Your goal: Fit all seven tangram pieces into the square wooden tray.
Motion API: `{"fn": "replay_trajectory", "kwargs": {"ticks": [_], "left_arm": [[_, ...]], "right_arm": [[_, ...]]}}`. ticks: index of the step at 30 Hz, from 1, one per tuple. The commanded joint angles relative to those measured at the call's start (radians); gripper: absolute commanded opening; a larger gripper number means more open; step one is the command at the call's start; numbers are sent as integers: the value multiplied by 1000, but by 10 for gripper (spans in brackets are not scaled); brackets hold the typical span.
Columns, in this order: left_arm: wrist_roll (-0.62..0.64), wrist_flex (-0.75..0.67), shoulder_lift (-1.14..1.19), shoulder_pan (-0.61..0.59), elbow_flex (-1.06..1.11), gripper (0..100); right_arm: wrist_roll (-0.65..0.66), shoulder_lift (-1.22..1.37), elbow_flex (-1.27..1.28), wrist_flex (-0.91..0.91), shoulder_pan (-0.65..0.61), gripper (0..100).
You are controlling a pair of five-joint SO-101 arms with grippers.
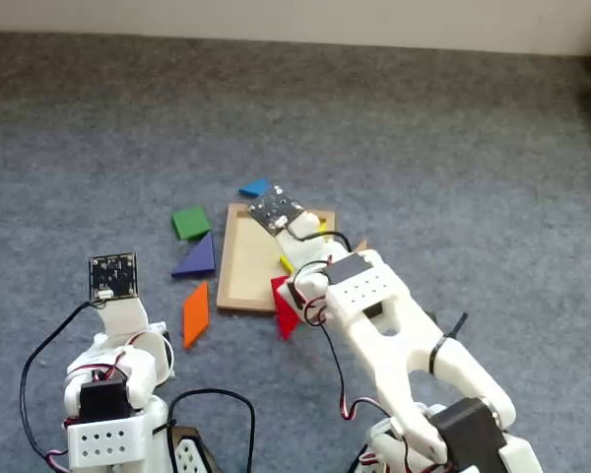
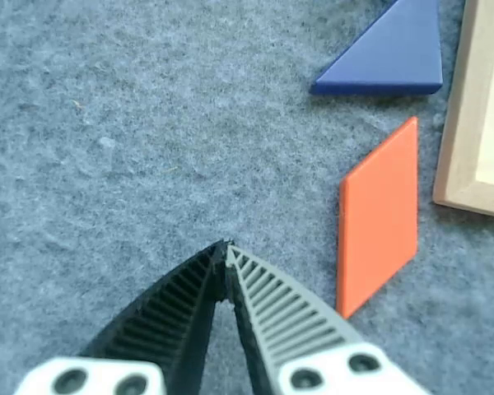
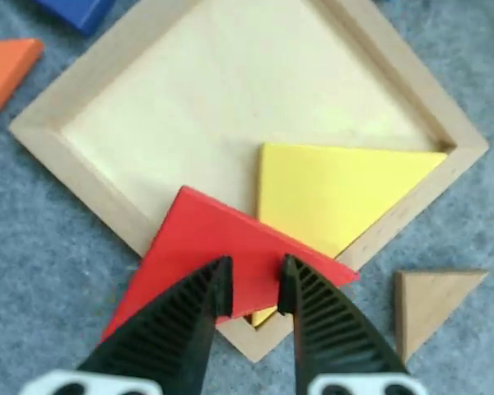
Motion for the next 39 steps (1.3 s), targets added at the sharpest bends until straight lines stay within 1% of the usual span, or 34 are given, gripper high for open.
{"fn": "replay_trajectory", "kwargs": {"ticks": [1, 5, 10, 17, 23, 28, 29, 33, 39], "left_arm": [[-2, 3, -1, 12, 22, 6], [-2, 3, -1, 12, 22, 6], [-2, 3, -1, 12, 22, 6], [-2, 3, -1, 12, 22, 6], [-2, 3, -1, 12, 22, 6], [-2, 3, -1, 12, 22, 6], [-2, 3, -1, 12, 22, 6], [-2, 3, -1, 12, 22, 6], [-2, 3, -1, 12, 22, 6]], "right_arm": [[-8, -119, -33, 56, 21, 100], [-8, -196, -31, 111, 10, 100], [-5, -197, -16, 113, -61, 100], [-5, -189, 36, 50, -117, 100], [-6, -45, 31, 44, -122, 100], [-8, 77, -59, 36, -119, 100], [-15, 94, -77, 36, -117, 100], [-120, 156, -148, 36, -116, 100], [-210, 206, -200, 36, -113, 100]]}}
